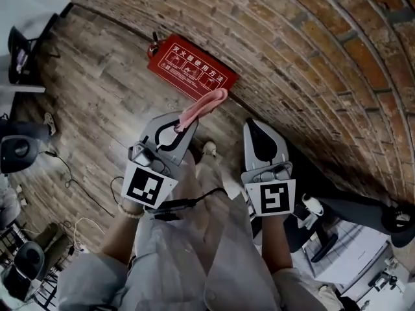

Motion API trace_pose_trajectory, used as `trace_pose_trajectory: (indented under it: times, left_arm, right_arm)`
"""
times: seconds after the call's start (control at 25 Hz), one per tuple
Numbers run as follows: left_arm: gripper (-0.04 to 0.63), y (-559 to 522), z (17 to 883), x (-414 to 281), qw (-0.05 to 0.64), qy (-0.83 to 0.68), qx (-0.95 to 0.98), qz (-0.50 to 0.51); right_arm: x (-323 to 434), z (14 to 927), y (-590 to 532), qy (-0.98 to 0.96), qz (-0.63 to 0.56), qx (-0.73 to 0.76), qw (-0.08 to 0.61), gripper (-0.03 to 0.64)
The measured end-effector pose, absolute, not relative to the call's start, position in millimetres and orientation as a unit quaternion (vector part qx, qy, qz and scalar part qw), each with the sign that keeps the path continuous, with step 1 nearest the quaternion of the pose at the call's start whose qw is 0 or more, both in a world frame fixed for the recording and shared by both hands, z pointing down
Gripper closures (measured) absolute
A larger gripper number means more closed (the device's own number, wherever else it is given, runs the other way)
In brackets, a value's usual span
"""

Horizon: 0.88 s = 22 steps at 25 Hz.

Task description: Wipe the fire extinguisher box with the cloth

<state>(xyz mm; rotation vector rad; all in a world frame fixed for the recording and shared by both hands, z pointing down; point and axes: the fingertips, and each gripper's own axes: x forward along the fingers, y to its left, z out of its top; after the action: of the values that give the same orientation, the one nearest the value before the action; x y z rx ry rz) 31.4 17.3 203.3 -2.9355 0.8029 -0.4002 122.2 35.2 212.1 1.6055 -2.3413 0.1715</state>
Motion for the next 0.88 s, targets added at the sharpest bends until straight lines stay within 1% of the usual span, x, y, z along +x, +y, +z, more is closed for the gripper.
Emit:
trace_pose_trajectory:
  times: [0.12, 0.52, 0.88]
  left_arm:
    - [0.584, 7.3, 226.5, 37.7, 0.028, 0.246, -0.961, -0.125]
    - [0.584, -35.6, 325.9, 50.0, -0.051, 0.262, -0.952, -0.149]
    - [0.584, -59.3, 391.4, 97.1, -0.021, 0.217, -0.962, -0.163]
  right_arm:
    - [126.4, 228.8, 31.3, -0.806, 0.067, 0.569, 0.147, 0.609]
    - [129.1, 294.7, 30.6, -0.792, 0.11, 0.578, 0.163, 0.609]
    - [141.2, 332.7, 25.1, -0.779, 0.133, 0.59, 0.168, 0.61]
